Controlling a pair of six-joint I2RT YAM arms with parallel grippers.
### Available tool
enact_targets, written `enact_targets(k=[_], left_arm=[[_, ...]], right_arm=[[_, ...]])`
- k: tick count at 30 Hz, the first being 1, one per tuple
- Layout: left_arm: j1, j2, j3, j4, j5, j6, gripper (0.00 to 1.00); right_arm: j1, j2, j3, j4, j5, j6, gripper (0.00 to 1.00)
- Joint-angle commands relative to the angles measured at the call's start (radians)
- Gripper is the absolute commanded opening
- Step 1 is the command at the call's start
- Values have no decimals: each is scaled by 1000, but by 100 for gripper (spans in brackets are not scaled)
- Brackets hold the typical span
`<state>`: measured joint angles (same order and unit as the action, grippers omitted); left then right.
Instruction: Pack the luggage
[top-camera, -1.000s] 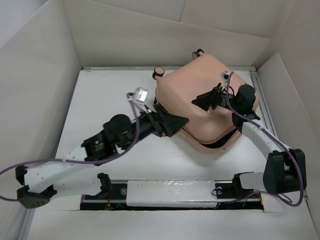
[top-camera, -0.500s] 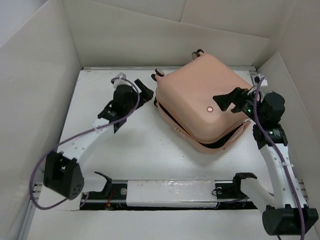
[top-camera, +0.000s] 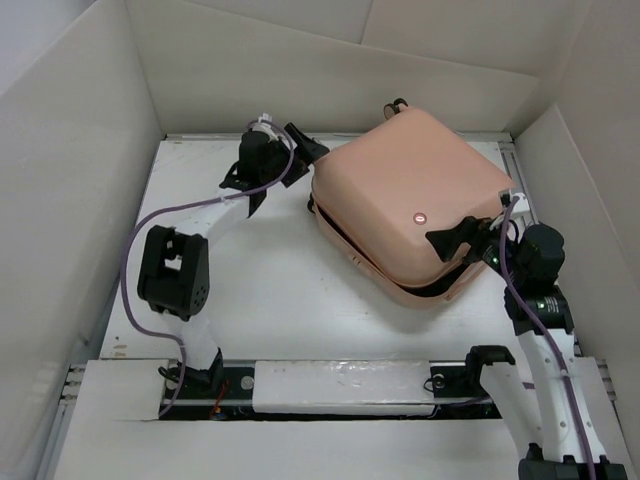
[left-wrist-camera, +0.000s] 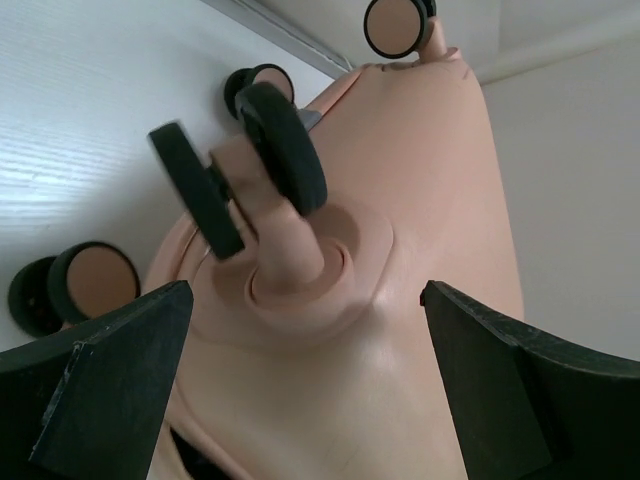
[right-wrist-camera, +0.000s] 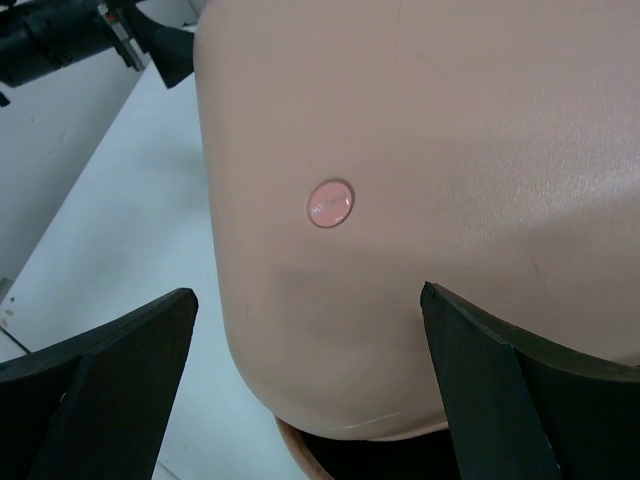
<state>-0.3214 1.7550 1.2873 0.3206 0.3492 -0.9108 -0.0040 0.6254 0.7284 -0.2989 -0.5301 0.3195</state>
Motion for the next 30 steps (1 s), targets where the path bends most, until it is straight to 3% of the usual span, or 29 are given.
enact_targets(k=[1, 11, 14, 17, 20, 21, 25, 27, 28, 29, 30], left_arm=[[-1, 66, 112, 101, 80, -46, 99], [-1, 199, 168, 227, 70, -217, 99], [-1, 238, 168, 325, 50, -282, 94], [-1, 258, 150, 424, 30, -322, 64], [-1, 258, 141, 465, 49, -356, 16], [13, 258, 141, 465, 62, -365, 0], [67, 199, 129, 436, 143, -375, 0], [111, 147, 129, 396, 200, -387, 0], [123, 127, 129, 378, 217, -387, 0], [146, 91, 145, 353, 234, -387, 0], [147, 74, 161, 324, 249, -378, 0]], right_arm=[[10, -16, -26, 10, 0, -26, 100], [10, -49, -70, 21, -31, -26, 100], [10, -72, -70, 0, -31, -26, 100], [10, -114, -81, -19, -31, -17, 100], [10, -154, -81, -61, 17, -28, 100], [10, -165, -81, -81, 116, -28, 100], [10, -196, -101, -103, 301, -1, 100], [10, -196, -125, -115, 372, 64, 93], [10, -196, -145, -105, 421, 87, 89], [10, -196, -196, -80, 445, 114, 75], [10, -196, -219, -80, 470, 171, 68]])
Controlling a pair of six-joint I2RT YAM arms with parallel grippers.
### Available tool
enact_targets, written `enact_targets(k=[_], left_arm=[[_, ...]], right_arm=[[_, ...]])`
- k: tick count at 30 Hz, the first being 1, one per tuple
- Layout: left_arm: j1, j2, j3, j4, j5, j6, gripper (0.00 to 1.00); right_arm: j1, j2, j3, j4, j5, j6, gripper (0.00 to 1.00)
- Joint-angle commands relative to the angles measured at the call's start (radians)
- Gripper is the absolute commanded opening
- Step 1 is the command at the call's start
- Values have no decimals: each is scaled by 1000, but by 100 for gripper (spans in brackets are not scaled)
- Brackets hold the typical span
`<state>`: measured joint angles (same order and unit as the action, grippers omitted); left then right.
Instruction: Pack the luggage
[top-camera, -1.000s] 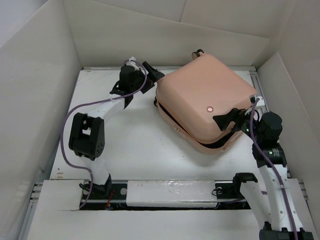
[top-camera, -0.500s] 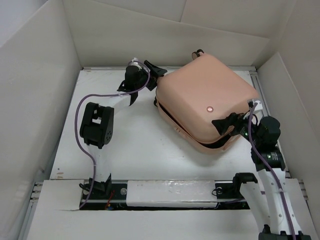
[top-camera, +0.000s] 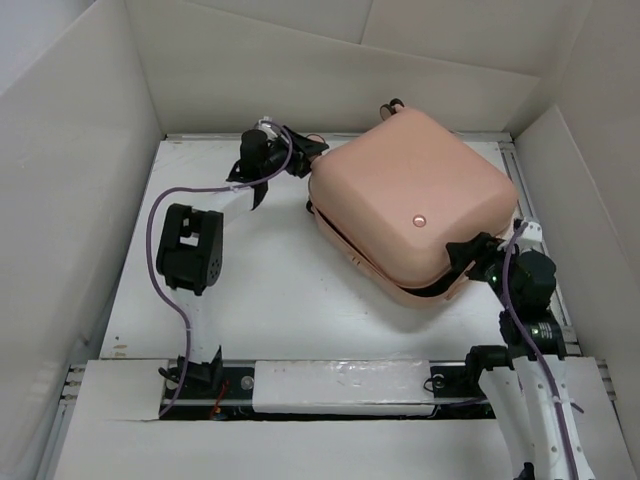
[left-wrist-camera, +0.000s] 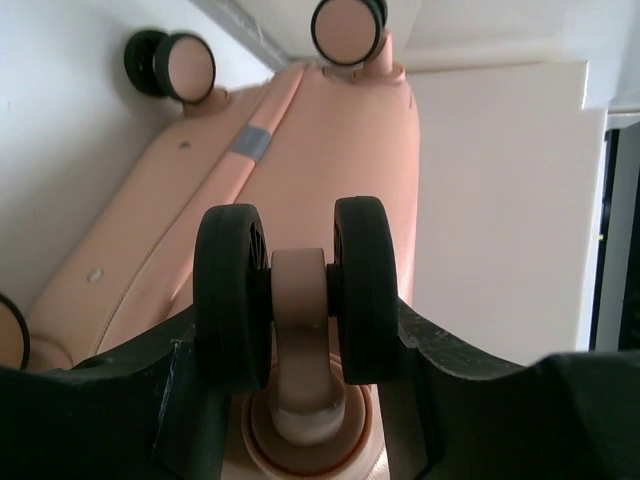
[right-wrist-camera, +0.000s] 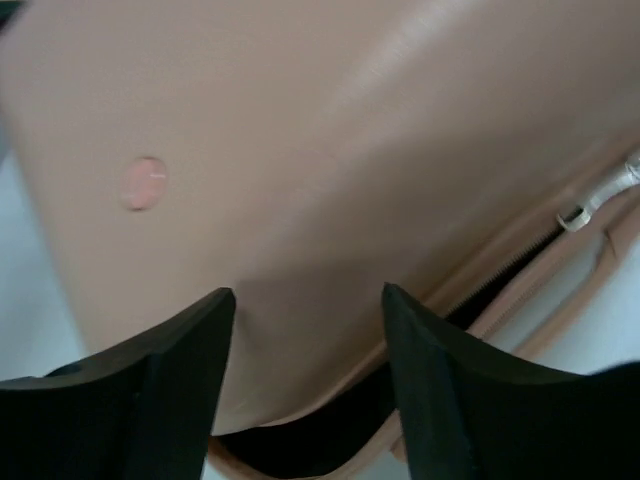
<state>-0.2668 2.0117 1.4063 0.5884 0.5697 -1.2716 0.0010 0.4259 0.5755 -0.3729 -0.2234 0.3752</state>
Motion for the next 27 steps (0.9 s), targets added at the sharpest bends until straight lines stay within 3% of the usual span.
enact_targets(k=[1, 3, 6, 7, 10, 13, 14, 16, 17, 20, 23, 27], left_arm=[[107, -198, 81, -6, 54, 4, 0], [118, -247, 115, -65, 67, 26, 0], [118, -284, 166, -113, 82, 26, 0], [118, -295, 180, -122, 96, 26, 0], [118, -304, 211, -156, 107, 17, 0], [118, -315, 232, -185, 116, 17, 0], [118, -315, 232, -194, 116, 17, 0], [118, -315, 232, -203, 143, 17, 0], [118, -327, 232, -219, 144, 17, 0], [127, -390, 159, -229, 154, 57, 0], [136, -444, 63, -239, 165, 77, 0], [136, -528, -108, -178, 176, 77, 0]], right_arm=[[5, -13, -87, 6, 191, 142, 64], [5, -60, -146, 17, 292, 195, 53], [5, -130, -158, 3, 355, 252, 53], [5, -144, -145, -15, 378, 280, 55], [5, -193, -82, -119, 508, 303, 73], [5, -202, -81, -166, 651, 366, 81], [5, -187, -92, -166, 651, 389, 78], [-4, -133, -155, -129, 607, 421, 60], [-4, -59, -178, -79, 590, 444, 38], [-13, 92, -277, 93, 469, 485, 9], [-13, 175, -345, 277, 296, 488, 0], [-13, 270, -355, 405, 155, 475, 0]])
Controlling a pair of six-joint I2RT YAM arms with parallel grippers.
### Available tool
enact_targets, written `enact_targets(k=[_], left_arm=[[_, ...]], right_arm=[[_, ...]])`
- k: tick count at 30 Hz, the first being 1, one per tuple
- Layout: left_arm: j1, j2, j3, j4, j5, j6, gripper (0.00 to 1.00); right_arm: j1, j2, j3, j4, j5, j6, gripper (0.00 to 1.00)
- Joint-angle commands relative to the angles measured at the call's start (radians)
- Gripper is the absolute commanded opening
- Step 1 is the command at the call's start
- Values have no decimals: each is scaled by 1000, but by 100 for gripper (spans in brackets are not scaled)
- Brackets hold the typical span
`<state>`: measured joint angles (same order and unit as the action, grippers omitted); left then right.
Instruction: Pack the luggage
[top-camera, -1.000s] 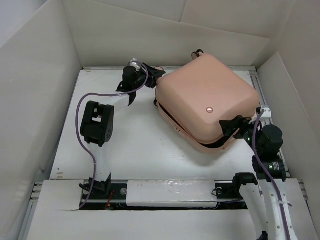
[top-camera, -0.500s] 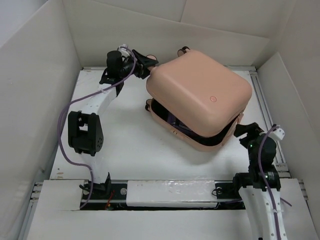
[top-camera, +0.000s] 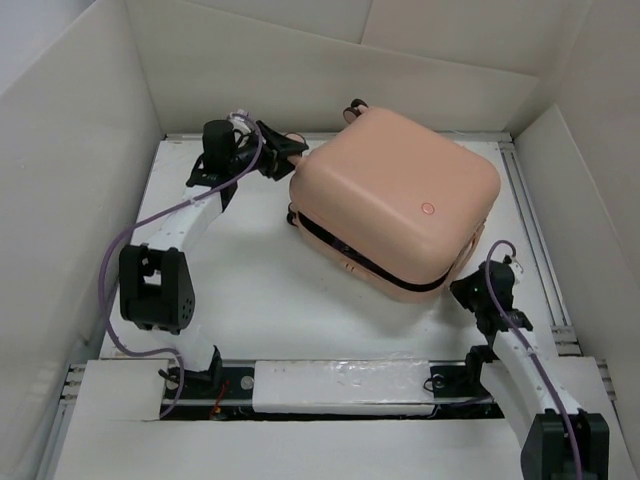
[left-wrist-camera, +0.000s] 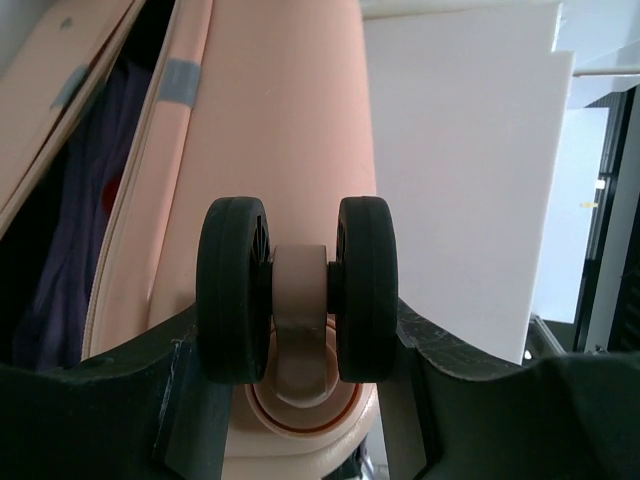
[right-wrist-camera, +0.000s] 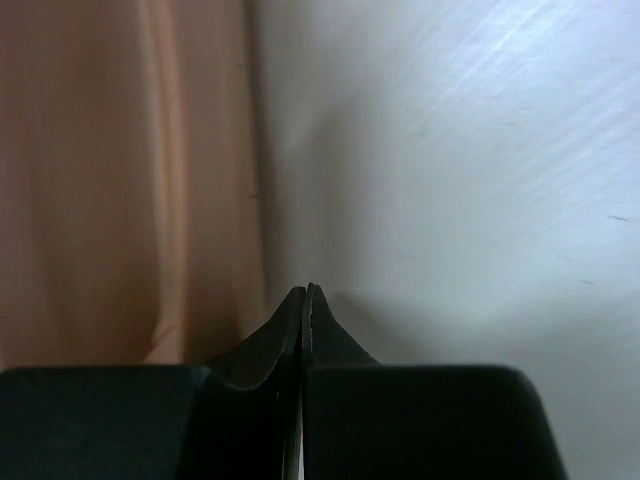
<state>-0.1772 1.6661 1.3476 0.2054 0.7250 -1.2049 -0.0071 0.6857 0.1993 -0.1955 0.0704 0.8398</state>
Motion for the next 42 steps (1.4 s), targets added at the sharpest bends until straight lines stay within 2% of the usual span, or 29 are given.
enact_targets(k=[1, 5, 8, 12, 15, 16, 19, 20, 21, 22, 23, 24, 25, 28, 32, 33, 36, 39, 41, 42], left_arm=[[47, -201, -136, 260, 21, -17, 0], [47, -261, -278, 285, 21, -7, 0], [47, -293, -321, 256, -12, 49, 0], [47, -313, -409, 333, -12, 4, 0], [47, -313, -374, 296, -2, 4, 0], [47, -325, -340, 266, -2, 16, 0], [56, -325, -256, 194, -13, 42, 0], [56, -325, -236, 169, -13, 66, 0], [71, -325, -217, 148, -22, 79, 0], [82, -325, -203, 132, -22, 91, 0], [97, -315, -194, 120, -22, 100, 0], [135, -306, -194, 120, -22, 100, 0], [157, -305, -194, 120, -7, 100, 0], [205, -296, -222, 241, 71, -6, 0], [214, -296, -104, 244, 117, -57, 0], [214, -296, -29, 203, 117, -58, 0], [223, -308, 60, 91, 88, 16, 0], [234, -321, 6, 42, 65, 93, 0], [246, -321, -118, 67, 54, 102, 0], [261, -321, -170, 100, 54, 102, 0]], right_arm=[[-5, 11, -7, 246, -183, 10, 0], [21, -3, -37, 359, -270, 35, 0], [50, 17, -15, 423, -343, 6, 0], [192, 119, 64, 490, -406, -37, 0], [298, 236, 159, 510, -417, -60, 0], [367, 257, 181, 510, -406, -61, 0], [461, 272, 248, 481, -336, -61, 0], [470, 247, 268, 443, -246, -51, 0], [470, 171, 269, 356, -194, -51, 0], [470, 126, 281, 306, -145, -60, 5], [461, 80, 290, 250, -70, -73, 12], [461, 36, 316, 193, -34, -88, 29], [447, -39, 333, 68, 3, -105, 34], [414, -130, 393, -108, 113, -157, 47], [363, -150, 425, -174, 181, -177, 47], [343, -150, 425, -174, 196, -177, 47], [319, -108, 393, -130, 215, -163, 46], [291, -48, 345, -44, 154, -163, 44], [280, -20, 324, 14, 117, -197, 39], [280, 7, 324, 36, 117, -215, 33]])
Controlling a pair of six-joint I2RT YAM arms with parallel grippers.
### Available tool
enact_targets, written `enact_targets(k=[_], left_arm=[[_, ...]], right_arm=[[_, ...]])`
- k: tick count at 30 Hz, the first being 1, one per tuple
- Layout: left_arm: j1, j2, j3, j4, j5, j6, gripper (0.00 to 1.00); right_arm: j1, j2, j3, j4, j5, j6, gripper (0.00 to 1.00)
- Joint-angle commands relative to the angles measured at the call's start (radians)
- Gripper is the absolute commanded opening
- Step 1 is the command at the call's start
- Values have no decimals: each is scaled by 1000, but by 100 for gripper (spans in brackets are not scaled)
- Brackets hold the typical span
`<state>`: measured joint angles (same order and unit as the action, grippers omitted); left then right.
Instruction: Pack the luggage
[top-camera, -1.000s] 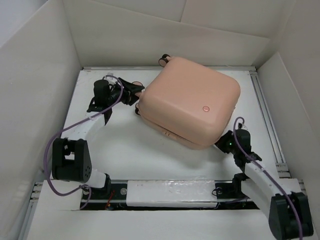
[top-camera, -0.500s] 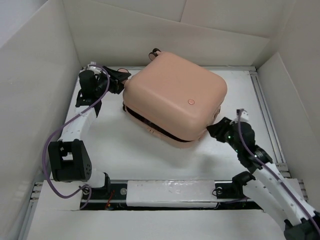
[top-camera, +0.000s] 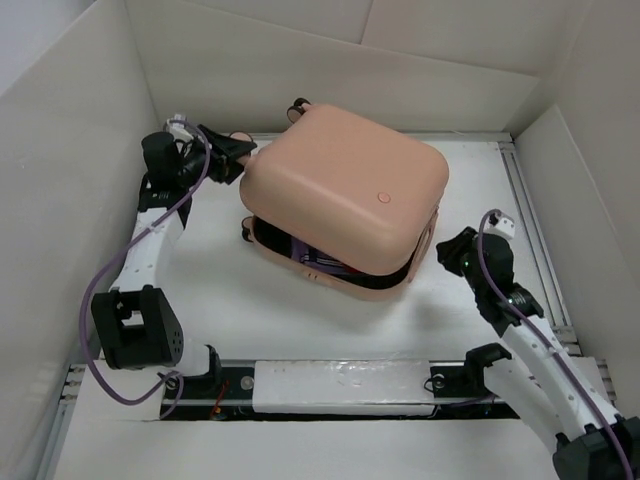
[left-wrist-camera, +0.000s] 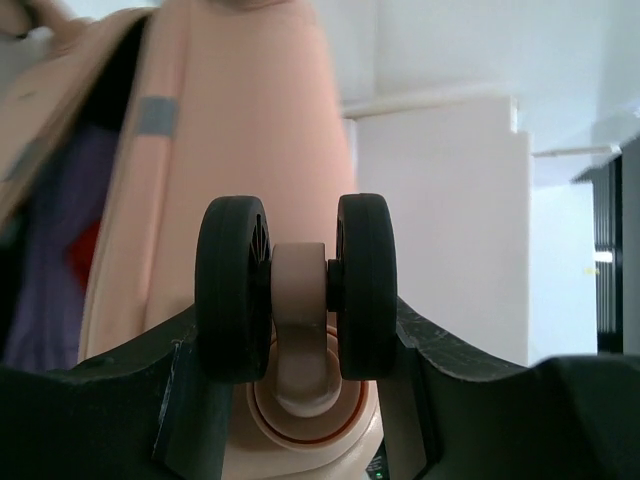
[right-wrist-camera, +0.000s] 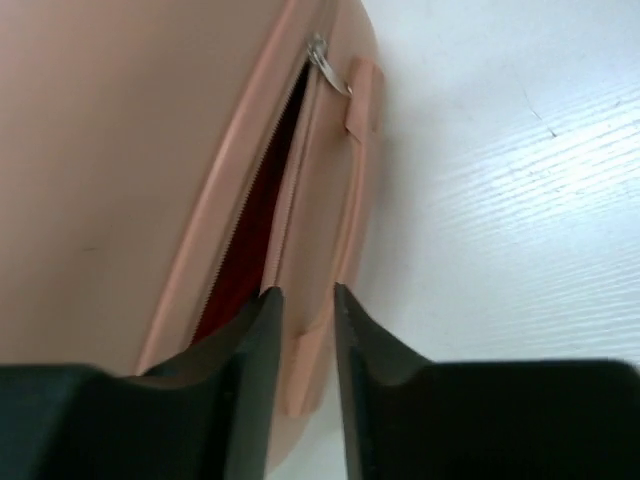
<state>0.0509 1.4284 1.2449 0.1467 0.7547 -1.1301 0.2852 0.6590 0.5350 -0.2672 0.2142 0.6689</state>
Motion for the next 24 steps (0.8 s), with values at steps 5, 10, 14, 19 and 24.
enact_targets(k=[5, 10, 14, 19, 24], left_arm=[[58, -46, -295, 275, 34, 15, 0], [58, -23, -409, 356, 8, 16, 0], [58, 38, -398, 356, 8, 27, 0], [58, 75, -332, 340, -3, 27, 0], [58, 75, -228, 317, 32, 6, 0]], right_arm=[[-85, 112, -12, 247, -67, -220, 14], [-167, 276, 0, 344, -277, -253, 7], [-158, 360, -91, 504, -436, -160, 6], [-19, 378, -167, 620, -406, -33, 6], [172, 468, -142, 704, -334, 53, 3]])
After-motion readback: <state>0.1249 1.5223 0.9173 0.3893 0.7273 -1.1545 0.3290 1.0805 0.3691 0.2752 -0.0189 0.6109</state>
